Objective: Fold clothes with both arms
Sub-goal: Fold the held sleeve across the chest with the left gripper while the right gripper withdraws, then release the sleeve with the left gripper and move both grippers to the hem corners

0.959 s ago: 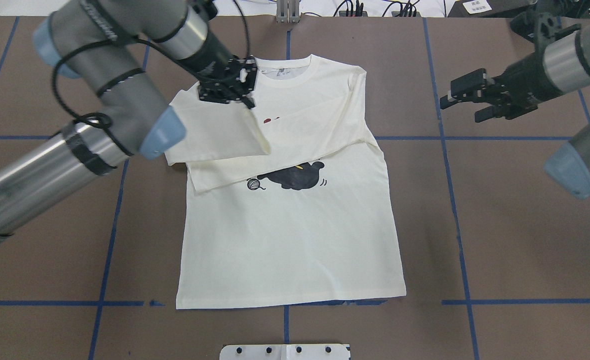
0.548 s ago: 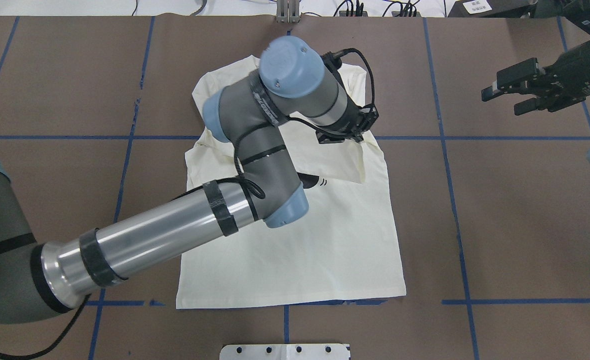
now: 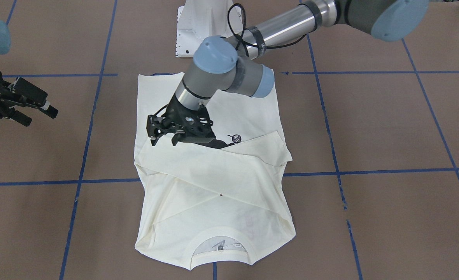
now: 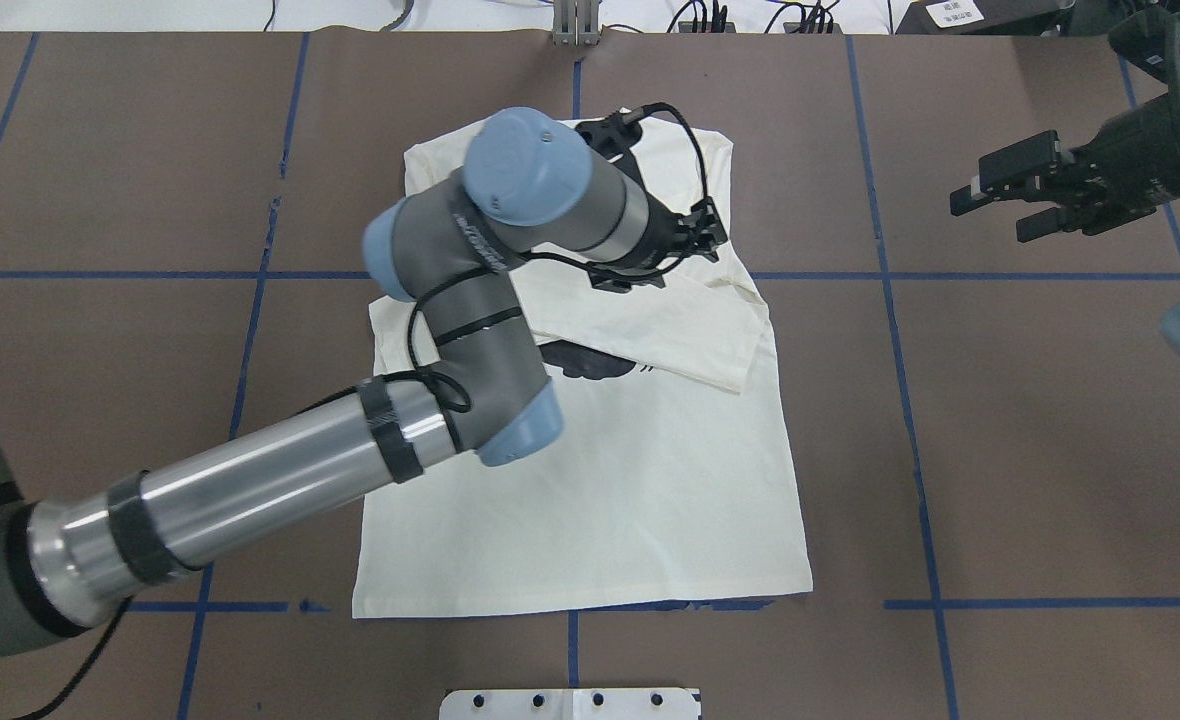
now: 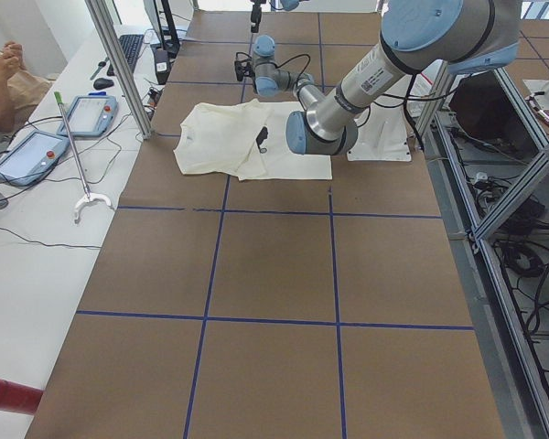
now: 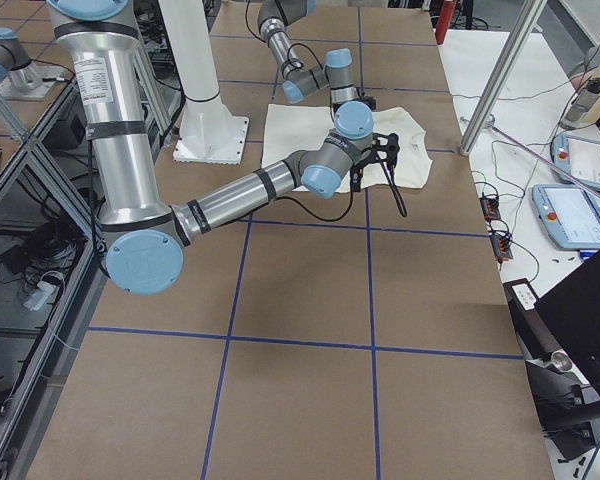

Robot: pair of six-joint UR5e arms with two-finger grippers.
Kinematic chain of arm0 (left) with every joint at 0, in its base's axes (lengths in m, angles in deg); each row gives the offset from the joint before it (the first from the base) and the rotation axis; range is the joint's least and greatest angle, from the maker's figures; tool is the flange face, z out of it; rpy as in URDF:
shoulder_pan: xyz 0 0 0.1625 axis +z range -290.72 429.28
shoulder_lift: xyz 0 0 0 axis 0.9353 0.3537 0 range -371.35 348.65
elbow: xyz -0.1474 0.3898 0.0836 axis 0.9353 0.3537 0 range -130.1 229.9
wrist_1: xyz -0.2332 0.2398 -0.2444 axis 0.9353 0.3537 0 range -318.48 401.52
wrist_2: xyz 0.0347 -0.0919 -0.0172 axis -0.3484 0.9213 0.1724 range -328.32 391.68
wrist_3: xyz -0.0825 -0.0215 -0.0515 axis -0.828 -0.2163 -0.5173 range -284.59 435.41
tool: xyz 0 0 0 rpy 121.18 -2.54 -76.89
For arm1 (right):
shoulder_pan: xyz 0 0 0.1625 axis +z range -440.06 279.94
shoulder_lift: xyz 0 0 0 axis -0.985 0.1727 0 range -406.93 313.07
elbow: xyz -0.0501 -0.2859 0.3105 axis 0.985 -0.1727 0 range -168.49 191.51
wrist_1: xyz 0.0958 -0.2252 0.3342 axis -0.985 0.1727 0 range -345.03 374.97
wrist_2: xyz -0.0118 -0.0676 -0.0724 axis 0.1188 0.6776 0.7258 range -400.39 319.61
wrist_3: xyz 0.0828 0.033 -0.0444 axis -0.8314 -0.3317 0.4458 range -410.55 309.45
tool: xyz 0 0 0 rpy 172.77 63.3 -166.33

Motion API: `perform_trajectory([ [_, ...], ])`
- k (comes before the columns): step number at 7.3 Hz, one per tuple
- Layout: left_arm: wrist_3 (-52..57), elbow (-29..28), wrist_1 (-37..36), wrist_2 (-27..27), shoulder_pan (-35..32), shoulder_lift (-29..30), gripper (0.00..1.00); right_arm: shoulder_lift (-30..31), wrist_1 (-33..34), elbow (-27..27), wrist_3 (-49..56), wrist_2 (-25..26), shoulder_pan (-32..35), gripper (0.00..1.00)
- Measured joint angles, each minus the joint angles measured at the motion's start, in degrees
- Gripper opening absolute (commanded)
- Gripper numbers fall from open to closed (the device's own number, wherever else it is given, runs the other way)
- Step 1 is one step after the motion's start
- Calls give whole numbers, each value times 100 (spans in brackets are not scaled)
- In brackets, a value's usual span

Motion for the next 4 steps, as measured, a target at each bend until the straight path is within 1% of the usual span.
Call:
perform_trajectory([
  [1, 127, 828, -59, 370, -318, -776, 84, -8, 5, 145, -471, 400, -472, 99],
  [2, 390, 1523, -218, 547, -532, -1408, 84, 3, 29, 354, -1097, 1057, -1138, 98],
  [3, 712, 2125, -458, 615, -658, -1929, 84, 14, 140, 574, -1798, 1892, -1921, 97],
  [4, 966, 2553, -638, 650, -719, -2322, 83, 8, 424, 798, -2498, 2787, -2753, 97],
])
